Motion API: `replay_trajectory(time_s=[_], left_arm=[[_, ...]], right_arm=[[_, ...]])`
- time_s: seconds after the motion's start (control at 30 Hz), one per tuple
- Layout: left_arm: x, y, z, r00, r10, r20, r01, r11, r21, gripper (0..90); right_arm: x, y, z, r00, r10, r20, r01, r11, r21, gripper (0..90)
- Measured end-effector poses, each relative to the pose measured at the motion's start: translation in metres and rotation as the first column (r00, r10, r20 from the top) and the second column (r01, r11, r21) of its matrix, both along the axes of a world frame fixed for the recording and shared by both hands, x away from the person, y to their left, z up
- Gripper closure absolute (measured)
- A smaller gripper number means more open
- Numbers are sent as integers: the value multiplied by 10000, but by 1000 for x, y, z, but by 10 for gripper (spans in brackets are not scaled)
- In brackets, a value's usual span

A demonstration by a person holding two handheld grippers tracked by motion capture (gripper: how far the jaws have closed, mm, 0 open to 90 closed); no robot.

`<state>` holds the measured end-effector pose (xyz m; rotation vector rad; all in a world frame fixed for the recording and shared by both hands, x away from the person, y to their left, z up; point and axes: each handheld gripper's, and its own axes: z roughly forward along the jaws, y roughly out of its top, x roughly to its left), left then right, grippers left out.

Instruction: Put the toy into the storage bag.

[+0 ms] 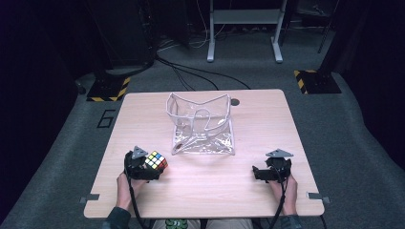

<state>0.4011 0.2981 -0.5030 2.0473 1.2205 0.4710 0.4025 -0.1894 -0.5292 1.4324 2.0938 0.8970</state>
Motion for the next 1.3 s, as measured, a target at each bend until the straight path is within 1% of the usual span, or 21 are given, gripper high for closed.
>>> replay_trajectory(time_s=[0.07,0.1,0.2,0.3,0.33,0.4,0.43,0.47,0.53,0.57,0.63,0.67,0.7,0.73,0.77,0.83,0.9,0.97,1.07,1.3], left_arm=[[0,-1,0,10000,22,12,-22,10000,13,0],[2,-2,-1,10000,-6,-61,6,9999,112,0],[2,-2,-2,10000,-10,-96,10,10000,97,0],[1,-4,-4,10000,-1,-41,2,9999,121,0],[0,-5,-5,10000,51,61,-52,9996,266,0],[0,-5,-6,9999,47,97,-49,9997,237,32],[-1,-5,-7,9999,76,123,-78,9999,112,32],[-1,-5,-8,9999,48,164,-50,9999,122,88],[-2,-4,-12,9997,4,239,-7,9999,120,119],[-2,-4,-14,9998,1,185,-2,10000,14,143],[-3,-4,-15,9998,25,211,-26,10000,35,148],[-3,-4,-16,9998,7,219,-8,10000,54,167],[-3,-3,-18,9996,-68,285,71,9999,-113,188],[-3,-2,-20,9996,-107,280,111,9998,-145,206],[-3,-3,-21,9996,-45,270,51,9998,-200,220],[-3,-3,-22,9997,-65,252,69,9998,-161,290],[-4,-3,-24,9992,54,388,-44,9997,-257,329],[-5,-3,-24,9991,88,417,-77,9996,-273,332],[-5,-3,-24,9989,51,469,-44,9999,-145,335],[-5,-3,-23,9994,2,357,7,9997,-245,338]], right_arm=[[0,0,0,10000,1,1,-1,10000,1,30],[0,0,0,10000,-1,-1,1,10000,5,30],[0,0,0,10000,-1,-2,1,10000,6,30],[0,0,0,10000,-5,3,5,10000,11,31],[0,0,0,10000,-2,4,2,10000,11,31],[0,0,0,10000,-1,3,1,10000,12,31],[0,0,0,10000,4,12,-4,10000,6,31],[0,0,0,10000,5,14,-5,10000,7,31],[0,0,0,10000,6,10,-6,10000,9,32],[0,0,0,10000,-2,4,2,10000,15,31],[0,0,0,10000,1,4,-1,10000,13,32],[0,0,0,10000,-1,7,1,10000,13,32],[0,0,0,10000,3,7,-3,10000,12,32],[0,0,0,10000,5,9,-5,10000,7,32],[0,0,0,10000,5,10,-5,10000,10,32],[0,0,0,10000,0,14,0,10000,9,32],[0,0,0,10000,1,13,-1,10000,11,32],[0,0,0,10000,1,12,-1,10000,11,32],[0,0,0,10000,1,14,-1,10000,10,32],[0,0,0,10000,-21,23,21,10000,15,32]])
